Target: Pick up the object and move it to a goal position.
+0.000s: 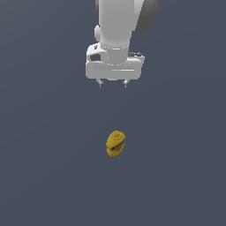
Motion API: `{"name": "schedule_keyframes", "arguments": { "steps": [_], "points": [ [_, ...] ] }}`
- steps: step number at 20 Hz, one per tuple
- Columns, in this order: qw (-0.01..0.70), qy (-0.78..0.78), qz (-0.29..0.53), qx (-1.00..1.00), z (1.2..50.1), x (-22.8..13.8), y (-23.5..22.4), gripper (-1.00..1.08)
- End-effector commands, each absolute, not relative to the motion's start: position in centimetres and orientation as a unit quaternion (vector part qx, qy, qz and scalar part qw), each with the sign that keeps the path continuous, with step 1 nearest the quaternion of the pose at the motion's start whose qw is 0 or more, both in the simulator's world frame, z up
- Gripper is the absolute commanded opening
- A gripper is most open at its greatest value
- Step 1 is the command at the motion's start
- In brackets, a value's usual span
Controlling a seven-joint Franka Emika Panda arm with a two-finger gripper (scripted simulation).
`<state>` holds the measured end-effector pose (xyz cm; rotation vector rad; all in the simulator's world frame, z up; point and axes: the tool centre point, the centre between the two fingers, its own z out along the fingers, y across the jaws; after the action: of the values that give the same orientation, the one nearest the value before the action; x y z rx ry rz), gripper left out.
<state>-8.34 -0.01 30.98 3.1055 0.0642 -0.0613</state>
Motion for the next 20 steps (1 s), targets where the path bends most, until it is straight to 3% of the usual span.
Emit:
{"name": "schedule_keyframes", "arguments": {
  "steps": [1,10,20],
  "points": [
    [0.017,0.021,-0.02,0.999,31.0,-8.3,0.0,1.0],
    [0.031,0.054,-0.029,0.998,30.6,-8.8,2.6,1.0],
    [0.029,0.029,-0.027,0.999,30.4,-8.0,2.5,1.0]
  ]
}}
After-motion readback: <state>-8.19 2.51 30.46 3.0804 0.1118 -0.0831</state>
